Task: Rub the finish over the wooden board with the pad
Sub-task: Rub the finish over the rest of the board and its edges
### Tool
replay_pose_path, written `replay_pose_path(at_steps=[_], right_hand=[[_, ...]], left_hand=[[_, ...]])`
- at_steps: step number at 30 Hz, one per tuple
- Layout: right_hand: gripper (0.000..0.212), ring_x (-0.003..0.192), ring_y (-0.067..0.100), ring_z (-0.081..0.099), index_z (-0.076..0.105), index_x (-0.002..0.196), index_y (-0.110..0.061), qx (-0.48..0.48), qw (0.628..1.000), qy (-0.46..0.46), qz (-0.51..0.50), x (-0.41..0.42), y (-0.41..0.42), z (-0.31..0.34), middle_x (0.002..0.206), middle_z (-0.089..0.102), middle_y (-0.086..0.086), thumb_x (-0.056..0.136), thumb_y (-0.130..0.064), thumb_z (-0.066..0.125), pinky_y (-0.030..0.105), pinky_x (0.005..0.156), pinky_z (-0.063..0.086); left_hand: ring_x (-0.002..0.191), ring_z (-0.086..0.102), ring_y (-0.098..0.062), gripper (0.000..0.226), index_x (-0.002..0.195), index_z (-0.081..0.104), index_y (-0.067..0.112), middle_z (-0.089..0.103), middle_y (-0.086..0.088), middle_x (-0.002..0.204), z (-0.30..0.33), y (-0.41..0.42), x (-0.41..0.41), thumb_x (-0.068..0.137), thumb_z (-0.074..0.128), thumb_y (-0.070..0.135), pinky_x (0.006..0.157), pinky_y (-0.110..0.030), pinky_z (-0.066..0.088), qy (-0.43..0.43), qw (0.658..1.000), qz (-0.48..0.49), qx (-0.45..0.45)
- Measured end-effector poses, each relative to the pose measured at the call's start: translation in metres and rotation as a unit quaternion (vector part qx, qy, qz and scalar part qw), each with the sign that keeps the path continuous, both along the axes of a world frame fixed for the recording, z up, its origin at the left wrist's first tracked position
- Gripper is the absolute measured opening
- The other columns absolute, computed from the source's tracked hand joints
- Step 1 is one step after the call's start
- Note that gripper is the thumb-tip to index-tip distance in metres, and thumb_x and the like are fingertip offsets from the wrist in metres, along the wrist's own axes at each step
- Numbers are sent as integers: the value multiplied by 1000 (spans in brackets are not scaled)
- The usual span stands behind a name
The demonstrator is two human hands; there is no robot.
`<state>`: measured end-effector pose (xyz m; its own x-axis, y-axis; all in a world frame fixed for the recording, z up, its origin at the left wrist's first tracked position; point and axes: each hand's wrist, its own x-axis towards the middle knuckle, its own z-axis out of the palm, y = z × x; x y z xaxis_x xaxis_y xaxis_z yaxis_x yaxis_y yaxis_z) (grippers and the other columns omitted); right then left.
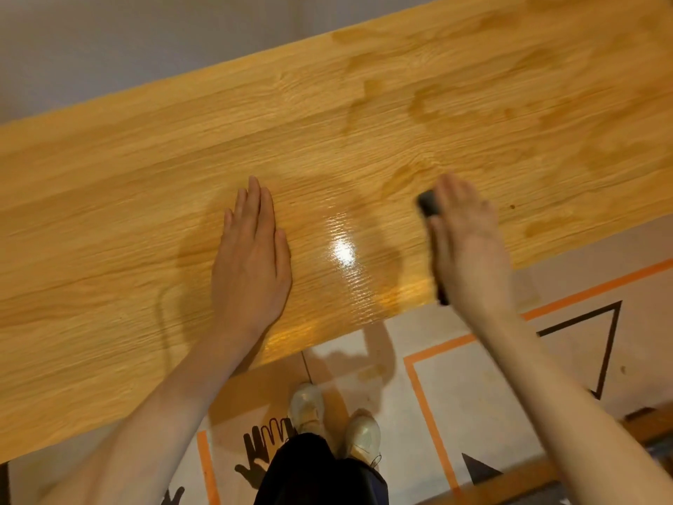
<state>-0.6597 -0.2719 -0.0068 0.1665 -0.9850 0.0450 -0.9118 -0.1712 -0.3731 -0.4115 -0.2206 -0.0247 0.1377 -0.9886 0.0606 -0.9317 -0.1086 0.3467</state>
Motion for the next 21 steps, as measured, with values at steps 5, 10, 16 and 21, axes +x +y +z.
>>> replay_pose_path(at_steps=[5,10,16,21], right_hand=[[46,145,31,23,35,147,-10,-10,996,17,-82,49,12,-1,156,28,11,101,-14,39,47,118,18],[45,148,23,19,30,149,-18,4,989,48,143,90,32,-7,159,23,1,104,-24,36,40,121,13],[45,147,26,19,33,148,-7,-3,991,-10,-130,14,-30,1,158,26,10,105,-20,34,46,121,13],[35,142,29,31,48,136,-9,-28,1000,0,7,121,16,-1,150,40,11,102,-18,40,49,115,27]], left_hand=[[155,6,-23,53,157,15,0,7,-12,167,1,0,1,109,27,20,127,-37,3,13,1000,-4,9],[155,5,-24,54,157,14,0,6,-13,167,3,-2,1,109,25,21,127,-39,5,10,1000,-6,19],[156,0,-22,57,158,7,3,0,-12,167,4,-1,1,107,13,28,127,-36,2,4,999,-6,32],[156,-2,-23,57,158,5,3,-1,-12,168,4,-3,1,106,13,27,127,-38,5,9,999,-3,41]])
